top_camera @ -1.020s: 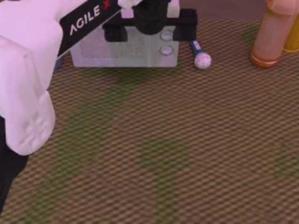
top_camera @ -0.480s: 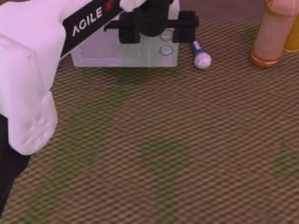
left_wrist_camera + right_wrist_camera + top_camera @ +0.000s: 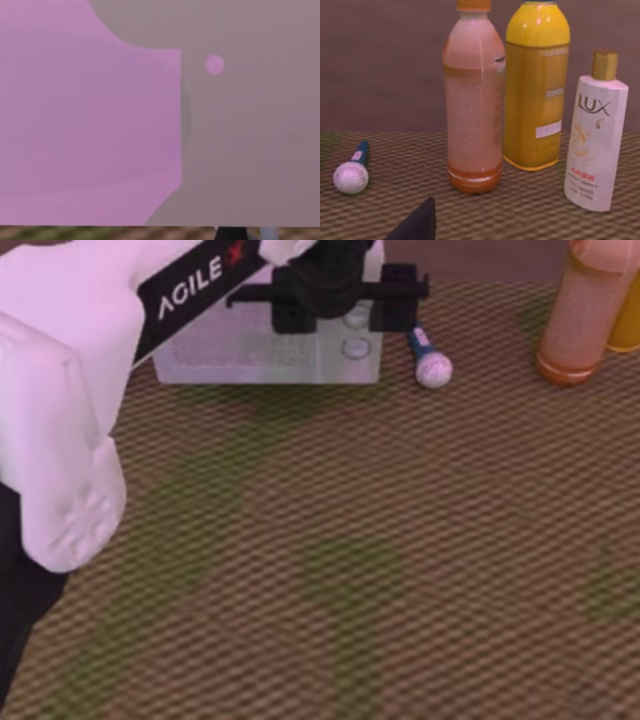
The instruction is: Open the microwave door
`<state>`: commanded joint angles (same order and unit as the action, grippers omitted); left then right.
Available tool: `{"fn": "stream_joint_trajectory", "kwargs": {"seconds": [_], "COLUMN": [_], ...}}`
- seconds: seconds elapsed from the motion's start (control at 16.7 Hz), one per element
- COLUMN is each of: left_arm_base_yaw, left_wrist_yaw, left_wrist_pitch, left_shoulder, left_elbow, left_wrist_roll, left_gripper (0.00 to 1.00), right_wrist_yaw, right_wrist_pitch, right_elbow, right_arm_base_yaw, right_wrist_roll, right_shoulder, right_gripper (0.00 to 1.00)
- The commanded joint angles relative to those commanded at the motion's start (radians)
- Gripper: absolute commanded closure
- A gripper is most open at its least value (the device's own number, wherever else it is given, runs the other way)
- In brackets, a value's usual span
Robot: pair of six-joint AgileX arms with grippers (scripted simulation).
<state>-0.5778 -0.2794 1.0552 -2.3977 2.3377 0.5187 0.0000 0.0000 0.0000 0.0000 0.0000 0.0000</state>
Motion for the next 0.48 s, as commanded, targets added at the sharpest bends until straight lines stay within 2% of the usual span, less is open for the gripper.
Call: {"fn": "stream_joint_trajectory", "kwargs": {"seconds": [0.24, 0.3, 0.48], "left_arm_base_yaw": [0.0, -0.033, -0.033], "left_wrist_yaw": [0.0, 0.022, 0.011], "left_wrist_pitch": [0.0, -0.005, -0.023], "left_shoulder": [0.0, 0.01, 0.037], "left_elbow": [0.0, -0.025, -0.067], "left_wrist_roll": [0.0, 0.009, 0.011], "left_gripper": [1.0, 1.0, 1.0], "right_wrist_yaw": [0.0, 0.0, 0.0], "right_wrist_pitch": [0.0, 0.0, 0.0], "right_elbow": [0.0, 0.0, 0.0], "right_arm_base_yaw": [0.0, 0.0, 0.0], "right_wrist_roll": [0.0, 0.0, 0.0], "right_shoulder": [0.0, 0.0, 0.0], "right_gripper": [0.0, 0.0, 0.0]}}
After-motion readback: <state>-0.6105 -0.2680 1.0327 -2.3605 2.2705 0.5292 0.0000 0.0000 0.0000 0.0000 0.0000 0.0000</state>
